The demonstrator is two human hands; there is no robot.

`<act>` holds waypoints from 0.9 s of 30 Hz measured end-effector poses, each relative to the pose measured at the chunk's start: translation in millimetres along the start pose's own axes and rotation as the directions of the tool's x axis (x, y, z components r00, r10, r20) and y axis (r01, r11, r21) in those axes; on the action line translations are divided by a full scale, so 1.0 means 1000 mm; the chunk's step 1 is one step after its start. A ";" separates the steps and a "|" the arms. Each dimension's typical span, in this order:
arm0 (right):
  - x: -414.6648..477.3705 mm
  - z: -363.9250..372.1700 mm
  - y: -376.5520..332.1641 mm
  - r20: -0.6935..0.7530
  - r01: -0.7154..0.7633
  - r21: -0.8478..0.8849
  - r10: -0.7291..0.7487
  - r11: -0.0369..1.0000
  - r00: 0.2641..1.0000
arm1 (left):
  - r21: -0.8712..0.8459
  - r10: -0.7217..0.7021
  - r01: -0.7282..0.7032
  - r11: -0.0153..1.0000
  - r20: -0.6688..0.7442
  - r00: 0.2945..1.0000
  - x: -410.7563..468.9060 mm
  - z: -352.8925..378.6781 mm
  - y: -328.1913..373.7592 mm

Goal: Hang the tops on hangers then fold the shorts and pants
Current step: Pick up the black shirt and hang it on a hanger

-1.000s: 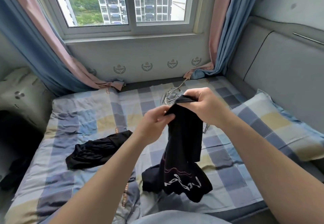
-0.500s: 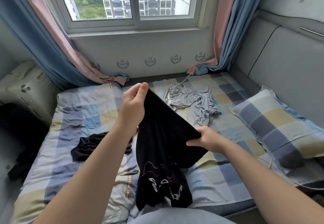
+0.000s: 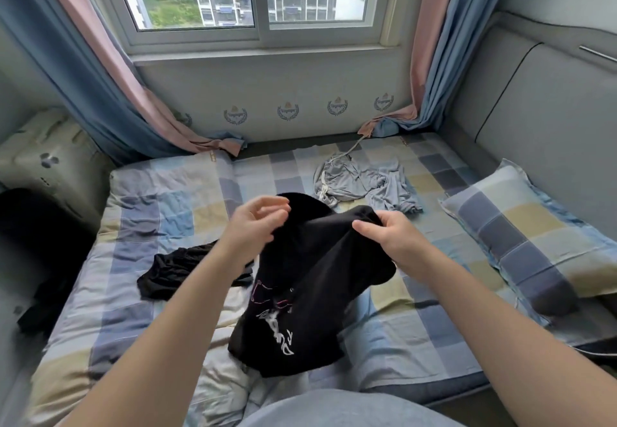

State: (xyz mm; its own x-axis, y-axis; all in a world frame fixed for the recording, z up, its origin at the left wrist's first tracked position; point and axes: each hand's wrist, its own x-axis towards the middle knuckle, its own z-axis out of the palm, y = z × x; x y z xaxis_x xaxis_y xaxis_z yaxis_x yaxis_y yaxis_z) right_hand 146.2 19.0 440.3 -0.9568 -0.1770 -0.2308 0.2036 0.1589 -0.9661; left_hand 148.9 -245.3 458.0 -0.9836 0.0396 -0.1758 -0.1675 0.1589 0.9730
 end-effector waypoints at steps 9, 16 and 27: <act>-0.012 0.028 -0.060 0.034 0.098 0.254 -0.110 0.962 0.993 | 0.245 -0.073 -0.016 0.969 0.350 0.934 -0.033 0.071 -0.033; -0.010 0.017 -0.073 -0.059 0.145 0.338 -0.133 0.930 0.989 | 0.422 0.021 -0.080 0.903 0.144 0.989 -0.029 0.076 -0.059; 0.002 -0.002 -0.010 -0.259 -0.036 -0.148 -0.004 0.988 0.966 | -0.158 0.009 -0.009 0.987 0.000 1.000 -0.022 0.030 -0.019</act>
State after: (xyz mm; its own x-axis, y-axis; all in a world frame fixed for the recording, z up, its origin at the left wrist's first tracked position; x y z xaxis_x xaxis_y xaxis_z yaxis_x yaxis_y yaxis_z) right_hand 141.8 18.5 450.1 -0.9787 0.0800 -0.1892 0.2048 0.3075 -0.9293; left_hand 175.8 -219.9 438.6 -0.9851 0.0407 -0.1669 -0.1670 0.0008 0.9860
